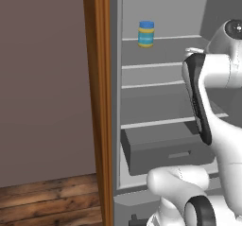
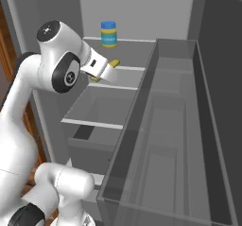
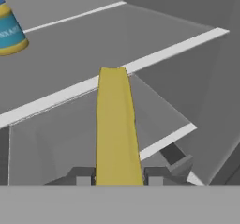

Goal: Retrieve the butter from the fridge and place it on a plate on the dining table. Then retrieve the butter knife by the fridge and place it near the plate.

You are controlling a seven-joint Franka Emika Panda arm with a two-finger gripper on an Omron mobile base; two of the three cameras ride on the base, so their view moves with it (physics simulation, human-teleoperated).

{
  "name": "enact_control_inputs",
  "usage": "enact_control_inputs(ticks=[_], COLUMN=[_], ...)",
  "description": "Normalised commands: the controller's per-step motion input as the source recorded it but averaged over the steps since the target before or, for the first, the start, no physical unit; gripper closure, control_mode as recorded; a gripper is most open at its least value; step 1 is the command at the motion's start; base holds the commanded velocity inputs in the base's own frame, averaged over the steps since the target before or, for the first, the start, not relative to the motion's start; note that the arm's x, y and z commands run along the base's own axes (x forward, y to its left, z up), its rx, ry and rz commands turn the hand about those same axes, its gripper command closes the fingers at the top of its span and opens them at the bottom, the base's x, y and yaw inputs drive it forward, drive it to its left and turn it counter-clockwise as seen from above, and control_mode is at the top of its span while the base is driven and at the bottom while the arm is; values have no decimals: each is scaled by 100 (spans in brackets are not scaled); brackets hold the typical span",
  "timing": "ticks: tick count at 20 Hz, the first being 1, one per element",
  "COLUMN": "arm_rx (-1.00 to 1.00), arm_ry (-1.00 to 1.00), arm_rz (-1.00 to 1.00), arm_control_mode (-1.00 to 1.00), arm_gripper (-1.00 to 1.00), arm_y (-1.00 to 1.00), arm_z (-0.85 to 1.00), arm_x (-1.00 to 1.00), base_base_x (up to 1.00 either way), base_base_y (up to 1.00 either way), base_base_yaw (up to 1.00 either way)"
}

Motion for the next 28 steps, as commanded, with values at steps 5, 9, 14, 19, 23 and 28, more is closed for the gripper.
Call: enact_control_inputs(ticks=[5,9,14,19,23,28], arm_rx=[0,0,0,0,3,4], arm_ry=[9,19,23,21,6,3], arm_rz=[0,2,12,23,22,21], arm_control_mode=[-100,-100,-100,-100,-100,-100], arm_gripper=[100,100,100,100,100,100], arm_y=[13,10,31,49,51,53], arm_z=[0,0,0,-1,-27,-49], arm_x=[-93,-56,-52,-50,-46,-31], base_base_x=[0,0,0,0,0,0], base_base_y=[0,0,0,0,0,0], base_base_yaw=[0,0,0,0,0,0])
